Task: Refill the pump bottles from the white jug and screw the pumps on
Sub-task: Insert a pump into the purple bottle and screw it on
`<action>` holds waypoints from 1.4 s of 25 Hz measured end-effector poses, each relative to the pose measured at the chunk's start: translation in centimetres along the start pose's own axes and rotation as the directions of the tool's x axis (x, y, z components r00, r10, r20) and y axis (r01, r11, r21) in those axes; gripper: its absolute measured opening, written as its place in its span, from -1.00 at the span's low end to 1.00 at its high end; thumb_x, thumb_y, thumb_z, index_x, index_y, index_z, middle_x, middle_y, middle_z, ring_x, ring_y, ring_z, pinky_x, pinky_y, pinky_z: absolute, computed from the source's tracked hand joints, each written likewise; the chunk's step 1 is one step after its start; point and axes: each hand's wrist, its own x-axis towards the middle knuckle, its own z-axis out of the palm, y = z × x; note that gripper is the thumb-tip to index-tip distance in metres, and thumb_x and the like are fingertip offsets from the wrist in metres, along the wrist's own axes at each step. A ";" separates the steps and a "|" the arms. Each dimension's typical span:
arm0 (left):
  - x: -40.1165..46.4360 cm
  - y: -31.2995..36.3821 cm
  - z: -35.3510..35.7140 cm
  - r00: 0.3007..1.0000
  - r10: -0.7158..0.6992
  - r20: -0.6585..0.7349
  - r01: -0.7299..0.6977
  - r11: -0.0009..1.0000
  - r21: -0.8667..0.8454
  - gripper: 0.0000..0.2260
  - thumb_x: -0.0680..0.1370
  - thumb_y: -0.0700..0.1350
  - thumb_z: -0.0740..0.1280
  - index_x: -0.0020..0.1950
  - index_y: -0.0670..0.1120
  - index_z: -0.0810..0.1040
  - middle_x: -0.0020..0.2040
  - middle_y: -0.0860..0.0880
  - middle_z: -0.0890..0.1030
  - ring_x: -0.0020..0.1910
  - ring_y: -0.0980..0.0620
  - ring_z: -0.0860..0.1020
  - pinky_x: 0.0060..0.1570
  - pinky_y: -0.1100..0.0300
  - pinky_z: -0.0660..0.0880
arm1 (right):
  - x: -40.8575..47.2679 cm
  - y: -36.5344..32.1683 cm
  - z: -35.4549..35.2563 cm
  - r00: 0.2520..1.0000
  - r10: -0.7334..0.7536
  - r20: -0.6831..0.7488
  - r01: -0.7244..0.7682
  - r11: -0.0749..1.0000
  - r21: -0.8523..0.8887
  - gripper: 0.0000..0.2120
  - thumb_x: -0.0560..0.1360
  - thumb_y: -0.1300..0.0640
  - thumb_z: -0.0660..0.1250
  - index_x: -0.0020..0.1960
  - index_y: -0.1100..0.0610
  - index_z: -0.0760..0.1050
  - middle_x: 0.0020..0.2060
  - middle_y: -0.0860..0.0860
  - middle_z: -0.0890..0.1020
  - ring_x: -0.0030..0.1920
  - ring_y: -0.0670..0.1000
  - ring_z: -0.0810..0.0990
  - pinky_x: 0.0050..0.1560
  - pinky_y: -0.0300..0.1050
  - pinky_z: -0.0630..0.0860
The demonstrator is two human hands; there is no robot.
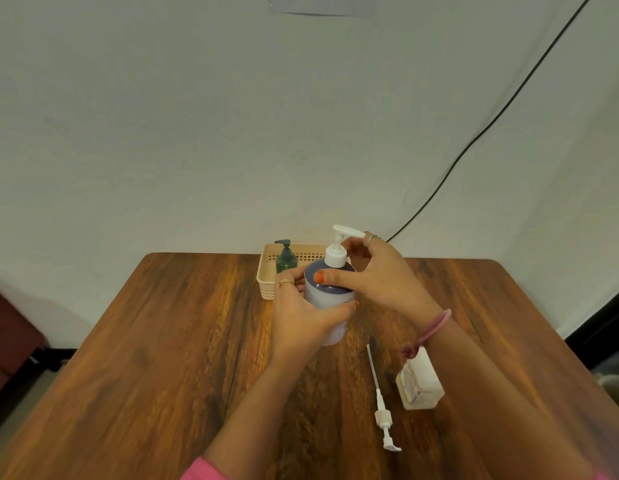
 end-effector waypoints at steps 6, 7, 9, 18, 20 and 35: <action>0.4 -0.2 -0.3 1.000 0.007 0.006 -0.006 1.000 -0.025 -0.29 0.21 -0.17 0.63 0.24 0.03 0.34 0.00 0.26 0.44 -0.03 0.23 0.50 -0.27 0.55 0.44 | 0.1 0.2 1.0 0.996 0.077 0.040 -0.085 0.953 0.290 -0.59 0.29 -0.02 0.55 0.07 0.06 0.53 -0.19 -0.13 0.65 -0.15 -0.17 0.63 -0.19 -0.32 0.54; 0.4 -0.3 -0.3 1.000 0.003 0.009 -0.003 1.000 -0.024 -0.28 0.21 -0.16 0.63 0.24 0.03 0.34 0.00 0.26 0.44 -0.03 0.23 0.50 -0.28 0.54 0.45 | 0.1 0.1 1.1 0.994 0.083 0.070 -0.100 0.954 0.283 -0.54 0.28 -0.05 0.54 0.10 0.04 0.51 -0.16 -0.14 0.64 -0.15 -0.18 0.62 -0.21 -0.35 0.52; 0.5 -0.5 -0.4 1.000 0.008 0.014 -0.007 1.000 -0.019 -0.28 0.19 -0.13 0.63 0.24 0.04 0.36 0.02 0.25 0.47 -0.01 0.22 0.51 -0.26 0.50 0.48 | 0.2 0.3 0.7 0.977 0.075 0.201 -0.142 0.928 0.345 -0.53 0.35 -0.03 0.48 0.23 0.00 0.48 0.01 -0.11 0.65 -0.01 -0.15 0.64 -0.10 -0.33 0.55; 0.7 -0.7 -0.7 1.000 -0.013 0.006 0.013 1.000 -0.013 -0.29 0.20 -0.13 0.63 0.20 0.09 0.30 -0.01 0.30 0.42 -0.05 0.26 0.48 -0.31 0.60 0.40 | 0.5 1.1 1.8 0.971 0.096 0.219 -0.200 0.829 0.522 -0.42 0.26 0.05 0.50 0.27 0.02 0.49 0.13 -0.03 0.63 0.11 -0.06 0.60 0.02 -0.22 0.55; 0.8 -0.7 -0.9 1.000 -0.002 0.011 0.003 1.000 -0.018 -0.29 0.20 -0.15 0.64 0.20 0.07 0.32 -0.02 0.29 0.42 -0.06 0.25 0.48 -0.30 0.60 0.40 | 0.3 1.2 1.7 0.973 0.091 0.214 -0.201 0.791 0.578 -0.52 0.31 0.12 0.49 0.22 0.06 0.55 0.08 0.00 0.67 0.08 -0.03 0.63 -0.02 -0.23 0.55; 0.7 -1.8 -0.8 1.000 -0.004 -0.026 0.002 0.998 -0.069 -0.28 0.16 -0.13 0.66 0.23 -0.05 0.41 0.05 0.15 0.53 -0.01 0.21 0.55 -0.21 0.52 0.46 | -0.8 0.9 4.1 0.974 0.219 -0.052 -0.138 0.766 0.627 -0.72 0.34 0.21 0.53 0.03 0.07 0.62 -0.06 0.00 0.71 -0.01 -0.02 0.68 -0.08 -0.21 0.59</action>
